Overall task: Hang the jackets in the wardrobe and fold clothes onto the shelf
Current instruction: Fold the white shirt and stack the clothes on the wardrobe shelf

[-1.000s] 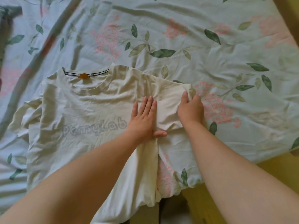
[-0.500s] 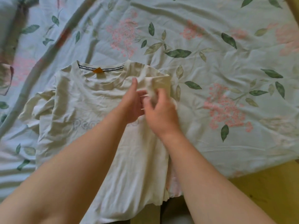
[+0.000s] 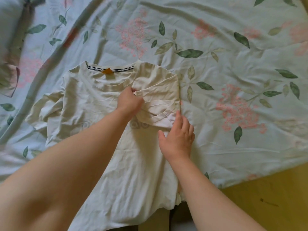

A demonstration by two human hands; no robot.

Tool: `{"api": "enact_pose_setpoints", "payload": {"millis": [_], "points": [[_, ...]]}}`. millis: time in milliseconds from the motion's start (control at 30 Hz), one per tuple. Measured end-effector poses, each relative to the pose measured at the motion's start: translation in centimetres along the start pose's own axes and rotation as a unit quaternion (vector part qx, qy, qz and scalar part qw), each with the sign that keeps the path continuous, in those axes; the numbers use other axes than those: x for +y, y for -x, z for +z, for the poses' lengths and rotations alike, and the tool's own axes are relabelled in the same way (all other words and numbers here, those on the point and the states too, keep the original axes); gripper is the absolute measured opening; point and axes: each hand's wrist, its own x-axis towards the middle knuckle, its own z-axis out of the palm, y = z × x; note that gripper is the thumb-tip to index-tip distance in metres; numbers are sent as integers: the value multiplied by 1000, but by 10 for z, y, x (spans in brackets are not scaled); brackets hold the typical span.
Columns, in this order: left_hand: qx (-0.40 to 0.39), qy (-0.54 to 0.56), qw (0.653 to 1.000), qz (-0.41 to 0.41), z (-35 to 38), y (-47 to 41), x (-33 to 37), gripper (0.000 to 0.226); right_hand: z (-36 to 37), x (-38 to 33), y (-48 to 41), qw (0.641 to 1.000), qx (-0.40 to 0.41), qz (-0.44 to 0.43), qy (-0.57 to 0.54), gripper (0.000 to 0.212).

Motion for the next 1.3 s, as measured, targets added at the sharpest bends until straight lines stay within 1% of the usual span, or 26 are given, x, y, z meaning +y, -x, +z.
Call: {"api": "enact_pose_setpoints", "payload": {"millis": [33,67,100,133,167,200,233,267,300,333,367,467,533,600,633,667,700,767,800,900,1000,1067,1133,1200,1267,1300], "points": [[38,-61,996,50,1,2,-2,38,-1,1,-3,1000,-6,4,-10,92],[79,-140,980,119,0,3,-4,42,-3,1,-5,1000,-9,2,-15,91],[110,-224,947,202,-1,5,-6,46,-3,1,-7,1000,-9,-6,-12,88],[114,-296,905,283,-2,7,-7,48,-4,1,-9,1000,-4,-19,-4,83],[87,-345,867,348,-3,9,-7,49,-3,2,-11,999,3,-37,6,74],[38,-361,850,383,-2,10,-8,46,-2,3,-12,998,16,-57,12,61],[-9,-355,849,390,-1,12,-8,40,0,5,-11,997,34,-75,13,48],[-42,-337,858,384,1,14,-8,31,2,7,-10,994,56,-90,12,37],[-57,-322,866,379,2,17,-8,21,3,9,-8,992,77,-100,10,30],[-62,-308,876,367,5,21,-7,13,4,11,-7,990,90,-109,5,28],[-76,-285,894,339,9,26,-8,10,3,13,-6,988,99,-117,0,29],[-113,-144,968,172,15,40,-14,21,1,17,-2,983,107,-151,4,29],[-126,-26,989,76,19,50,-23,38,0,20,2,977,111,-184,16,27],[-147,42,988,1,22,60,-31,62,0,22,6,970,111,-215,17,23],[-156,53,986,-30,23,64,-34,70,0,24,8,967,109,-228,17,22],[-164,63,983,-52,24,69,-36,69,1,26,11,966,105,-237,18,22],[-169,84,980,-68,25,72,-38,62,2,28,14,965,100,-242,17,23],[-166,143,971,-94,26,78,-38,33,4,34,19,967,92,-239,9,25],[-160,175,965,-112,25,81,-38,23,5,37,21,969,88,-233,3,25],[-132,242,945,-179,27,94,-45,9,8,45,27,974,80,-211,-18,20],[-93,218,943,-234,34,106,-53,5,10,51,29,986,57,-150,-48,16],[-83,205,937,-270,35,107,-57,6,9,52,26,992,51,-66,-92,22],[-93,160,944,-274,31,101,-55,11,8,53,21,991,34,3,-130,29],[-87,21,973,-211,26,92,-47,29,6,52,14,989,-2,27,-148,35],[-16,-112,989,-99,25,88,-34,40,4,52,10,986,-23,29,-160,36],[31,-157,987,-32,25,86,-25,41,4,52,8,985,-24,31,-168,36]]}}
